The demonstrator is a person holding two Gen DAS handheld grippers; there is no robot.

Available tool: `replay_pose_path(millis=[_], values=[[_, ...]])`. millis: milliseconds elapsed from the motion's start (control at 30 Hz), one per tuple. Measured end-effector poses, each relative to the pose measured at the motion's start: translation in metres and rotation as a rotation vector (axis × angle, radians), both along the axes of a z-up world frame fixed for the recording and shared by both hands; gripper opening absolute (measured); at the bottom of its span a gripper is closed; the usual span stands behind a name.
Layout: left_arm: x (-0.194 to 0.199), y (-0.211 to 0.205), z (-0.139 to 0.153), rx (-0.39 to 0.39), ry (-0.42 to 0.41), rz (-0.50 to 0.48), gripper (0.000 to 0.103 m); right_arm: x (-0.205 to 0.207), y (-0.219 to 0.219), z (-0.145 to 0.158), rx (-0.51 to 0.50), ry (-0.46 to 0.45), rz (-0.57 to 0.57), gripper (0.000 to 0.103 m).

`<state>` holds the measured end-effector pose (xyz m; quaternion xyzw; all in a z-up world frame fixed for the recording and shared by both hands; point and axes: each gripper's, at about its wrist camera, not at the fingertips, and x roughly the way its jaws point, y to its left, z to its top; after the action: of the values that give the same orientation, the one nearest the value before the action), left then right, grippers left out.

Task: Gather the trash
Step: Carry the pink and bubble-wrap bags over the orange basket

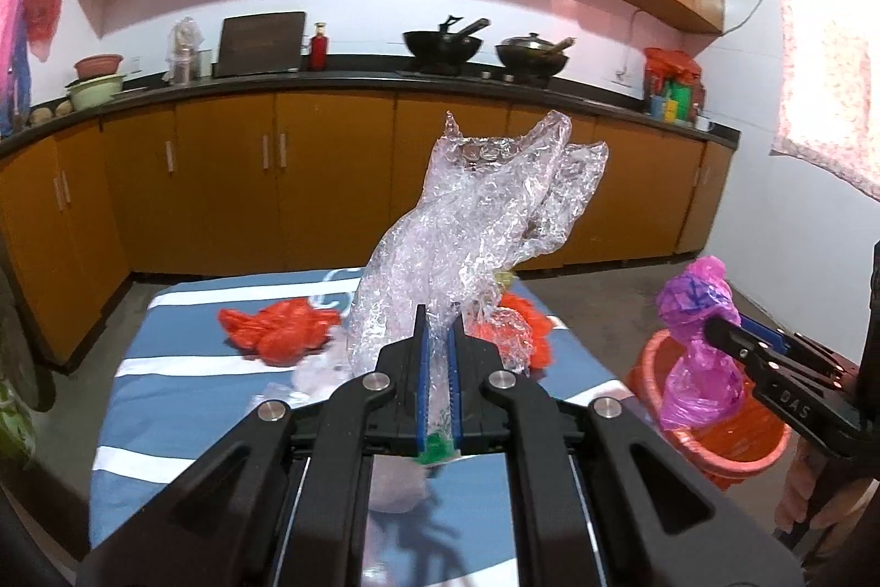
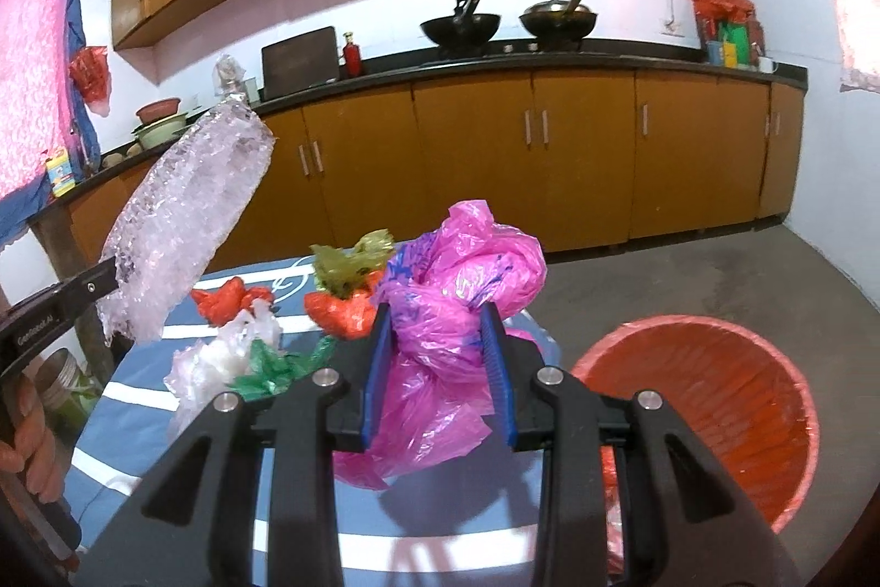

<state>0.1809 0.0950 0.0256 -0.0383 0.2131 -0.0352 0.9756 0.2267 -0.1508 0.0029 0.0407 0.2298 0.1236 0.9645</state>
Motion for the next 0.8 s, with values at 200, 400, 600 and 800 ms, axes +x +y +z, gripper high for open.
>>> replay_pose_path(millis=[200, 400, 600, 800], values=[[0.004, -0.030, 0.001, -0.016, -0.004, -0.069, 0.006, -0.008, -0.027, 0.003, -0.010, -0.013, -0.049, 0.032], [0.007, -0.064, -0.002, -0.031, -0.001, -0.139, 0.006, -0.013, -0.059, 0.006, -0.024, -0.017, -0.111, 0.032], [0.011, -0.102, -0.011, -0.032, 0.016, -0.208, 0.006, -0.015, -0.094, 0.001, -0.034, -0.012, -0.180, 0.032], [0.017, -0.138, -0.021, -0.028, 0.049, -0.275, 0.006, -0.012, -0.126, -0.012, -0.042, 0.014, -0.241, 0.032]])
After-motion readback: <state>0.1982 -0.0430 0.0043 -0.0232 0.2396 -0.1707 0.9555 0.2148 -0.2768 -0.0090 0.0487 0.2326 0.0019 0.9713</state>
